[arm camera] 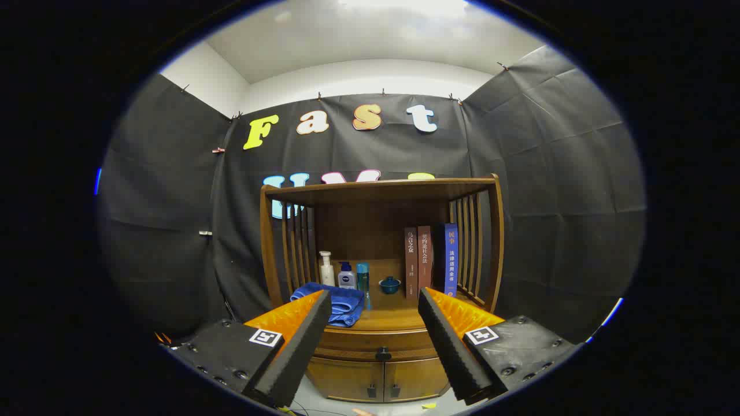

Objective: Pull open the drawer, take out the items inside it, and place them on the countertop above the cabinet.

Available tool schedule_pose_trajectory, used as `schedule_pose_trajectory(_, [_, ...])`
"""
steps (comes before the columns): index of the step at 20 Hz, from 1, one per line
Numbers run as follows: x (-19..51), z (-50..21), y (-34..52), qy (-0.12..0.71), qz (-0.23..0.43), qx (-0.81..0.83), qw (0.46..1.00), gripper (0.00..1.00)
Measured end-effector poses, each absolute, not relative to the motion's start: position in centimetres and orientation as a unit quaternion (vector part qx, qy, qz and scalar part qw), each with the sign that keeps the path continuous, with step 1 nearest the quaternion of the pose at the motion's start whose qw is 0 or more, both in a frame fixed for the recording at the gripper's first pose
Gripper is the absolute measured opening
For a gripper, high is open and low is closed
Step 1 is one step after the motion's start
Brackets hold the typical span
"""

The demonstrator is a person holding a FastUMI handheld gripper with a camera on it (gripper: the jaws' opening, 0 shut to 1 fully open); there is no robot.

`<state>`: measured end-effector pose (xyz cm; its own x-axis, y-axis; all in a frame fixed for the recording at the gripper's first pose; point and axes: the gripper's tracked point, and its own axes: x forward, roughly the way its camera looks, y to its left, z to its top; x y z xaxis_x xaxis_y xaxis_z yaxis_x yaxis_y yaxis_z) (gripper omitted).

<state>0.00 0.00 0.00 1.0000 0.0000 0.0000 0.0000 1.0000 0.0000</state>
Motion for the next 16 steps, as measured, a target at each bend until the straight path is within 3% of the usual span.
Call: schedule_pose_trajectory(16, [0.35, 0.0, -0.7, 0.007, 0.001, -0.007, 1.0, 0.99])
